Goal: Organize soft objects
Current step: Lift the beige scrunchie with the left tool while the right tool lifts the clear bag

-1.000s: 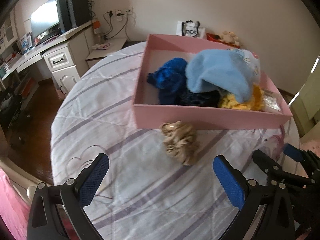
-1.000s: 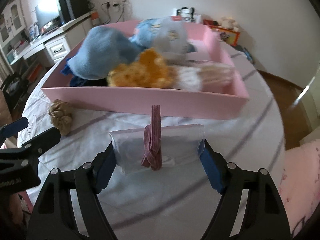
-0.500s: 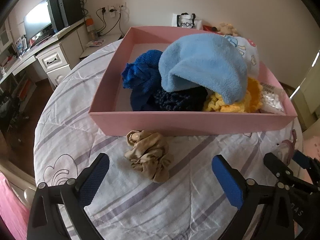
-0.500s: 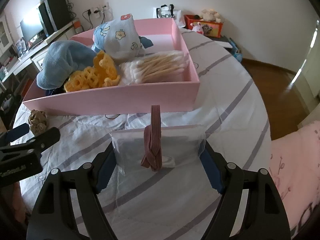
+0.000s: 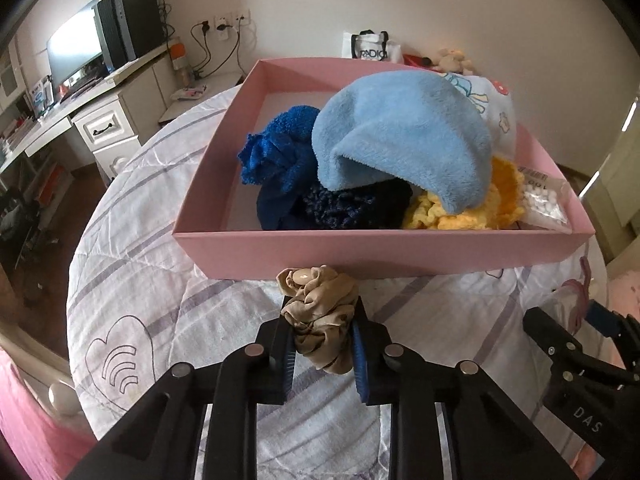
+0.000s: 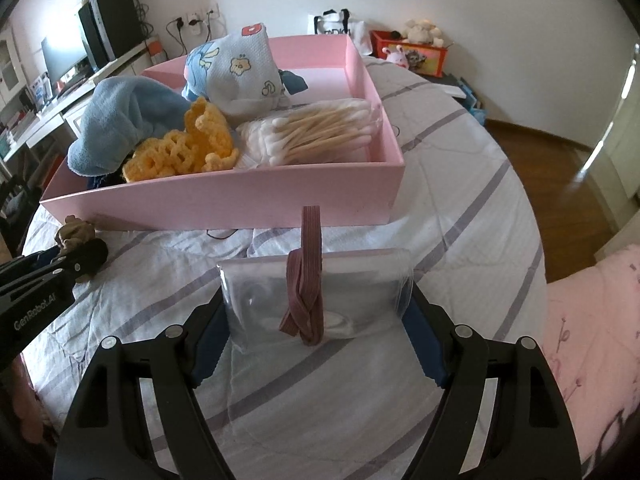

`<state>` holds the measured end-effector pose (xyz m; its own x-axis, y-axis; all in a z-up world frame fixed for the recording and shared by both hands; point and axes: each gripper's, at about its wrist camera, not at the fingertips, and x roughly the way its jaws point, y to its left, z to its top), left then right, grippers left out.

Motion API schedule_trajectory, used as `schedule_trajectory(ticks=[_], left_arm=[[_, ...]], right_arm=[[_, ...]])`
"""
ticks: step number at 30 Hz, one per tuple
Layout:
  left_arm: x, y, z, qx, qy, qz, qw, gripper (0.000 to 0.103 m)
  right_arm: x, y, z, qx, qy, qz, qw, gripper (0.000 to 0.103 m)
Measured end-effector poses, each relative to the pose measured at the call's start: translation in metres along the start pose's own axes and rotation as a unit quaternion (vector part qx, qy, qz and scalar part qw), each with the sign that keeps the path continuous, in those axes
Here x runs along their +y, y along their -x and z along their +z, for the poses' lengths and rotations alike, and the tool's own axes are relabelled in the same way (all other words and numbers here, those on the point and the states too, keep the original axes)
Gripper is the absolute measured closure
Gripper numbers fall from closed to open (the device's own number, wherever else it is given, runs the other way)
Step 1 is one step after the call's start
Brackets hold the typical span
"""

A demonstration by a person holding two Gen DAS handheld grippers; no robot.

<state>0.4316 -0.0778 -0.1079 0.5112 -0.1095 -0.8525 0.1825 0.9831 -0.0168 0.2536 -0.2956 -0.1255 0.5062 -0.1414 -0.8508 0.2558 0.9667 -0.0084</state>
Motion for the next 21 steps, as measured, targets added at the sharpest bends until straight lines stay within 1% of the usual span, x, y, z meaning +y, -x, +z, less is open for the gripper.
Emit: schedule_trajectory(ticks=[12,21], left_arm=[[0.005,0.013,-0.005,0.001,0.004,0.0,1.0,0.083],[0.009,0.043,-0.017,-0.021,0.006,0.001,0.9998,0.083]], right_arm=[[0.003,0.01,-0.003,-0.003,0.001,-0.002,1.0,0.028],[0.013,0.037,-0.008,-0.025,0.01,0.001,1.0,0.028]])
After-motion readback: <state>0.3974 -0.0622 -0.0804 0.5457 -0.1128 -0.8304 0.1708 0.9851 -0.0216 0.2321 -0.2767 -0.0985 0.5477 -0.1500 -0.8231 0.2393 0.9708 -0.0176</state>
